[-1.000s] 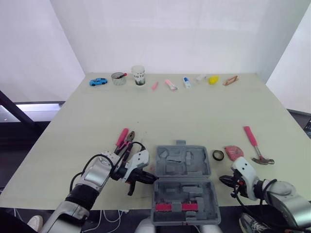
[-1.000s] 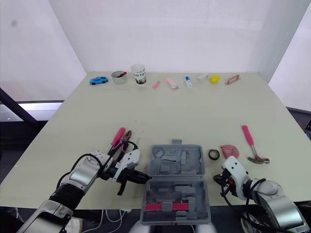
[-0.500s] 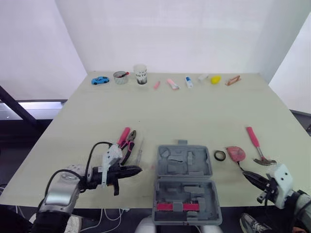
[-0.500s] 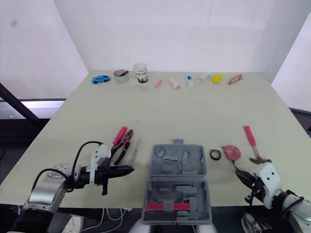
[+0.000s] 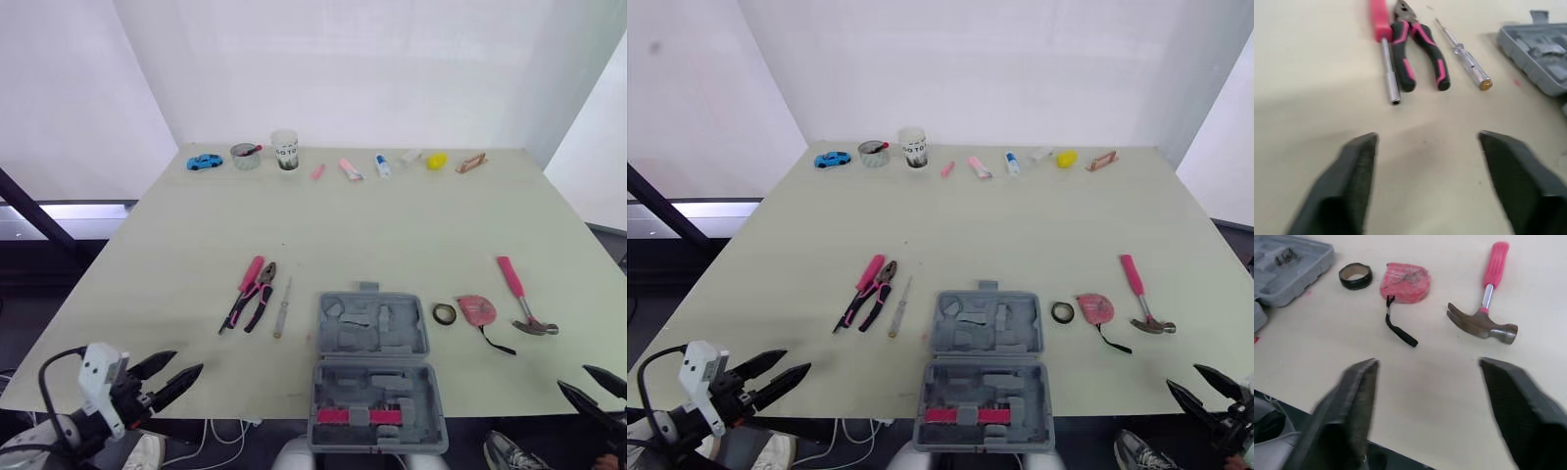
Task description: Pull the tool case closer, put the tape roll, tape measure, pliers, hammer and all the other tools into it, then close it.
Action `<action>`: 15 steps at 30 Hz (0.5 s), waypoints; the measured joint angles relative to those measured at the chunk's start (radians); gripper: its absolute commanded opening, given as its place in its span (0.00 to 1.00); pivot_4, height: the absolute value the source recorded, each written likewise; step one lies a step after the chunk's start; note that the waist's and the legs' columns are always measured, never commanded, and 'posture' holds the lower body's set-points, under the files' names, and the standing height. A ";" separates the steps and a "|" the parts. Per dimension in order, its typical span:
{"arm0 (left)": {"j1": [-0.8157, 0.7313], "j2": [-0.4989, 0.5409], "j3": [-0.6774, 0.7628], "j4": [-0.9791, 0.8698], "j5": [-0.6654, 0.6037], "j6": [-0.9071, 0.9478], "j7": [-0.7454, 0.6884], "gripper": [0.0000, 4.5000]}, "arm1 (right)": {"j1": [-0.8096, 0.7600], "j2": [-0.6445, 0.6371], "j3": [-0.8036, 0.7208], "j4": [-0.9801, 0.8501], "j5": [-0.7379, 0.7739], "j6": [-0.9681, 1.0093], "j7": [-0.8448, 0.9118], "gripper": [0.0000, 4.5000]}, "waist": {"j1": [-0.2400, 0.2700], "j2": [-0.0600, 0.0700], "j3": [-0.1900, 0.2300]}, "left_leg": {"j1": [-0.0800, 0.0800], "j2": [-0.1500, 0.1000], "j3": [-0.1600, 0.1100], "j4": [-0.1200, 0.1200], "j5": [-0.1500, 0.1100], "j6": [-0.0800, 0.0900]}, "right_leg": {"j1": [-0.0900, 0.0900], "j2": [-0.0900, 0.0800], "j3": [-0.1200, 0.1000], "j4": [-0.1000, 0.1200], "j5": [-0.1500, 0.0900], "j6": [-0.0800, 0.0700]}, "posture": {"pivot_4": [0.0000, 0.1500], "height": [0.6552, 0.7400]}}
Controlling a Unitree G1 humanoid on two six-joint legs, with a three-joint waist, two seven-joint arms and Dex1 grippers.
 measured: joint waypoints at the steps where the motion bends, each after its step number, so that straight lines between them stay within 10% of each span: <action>1: 0.034 0.000 0.003 0.004 0.007 -0.028 -0.012 1.00 | 0.014 0.000 0.000 0.008 -0.004 -0.012 0.004 0.99 | -0.002 0.000 0.000 | 0.000 0.000 0.000 0.000 0.000 0.000 | 0.000 0.000 0.000 0.000 0.000 0.000 | 1.00 1.00; 15: 0.096 -0.036 0.019 0.038 0.007 -0.133 -0.001 1.00 | 0.057 -0.030 0.000 -0.171 0.015 0.108 -0.063 0.99 | -0.004 0.000 0.000 | -0.003 0.001 0.000 -0.002 0.000 0.000 | -0.002 0.000 0.002 -0.001 -0.001 -0.002 | 1.00 1.00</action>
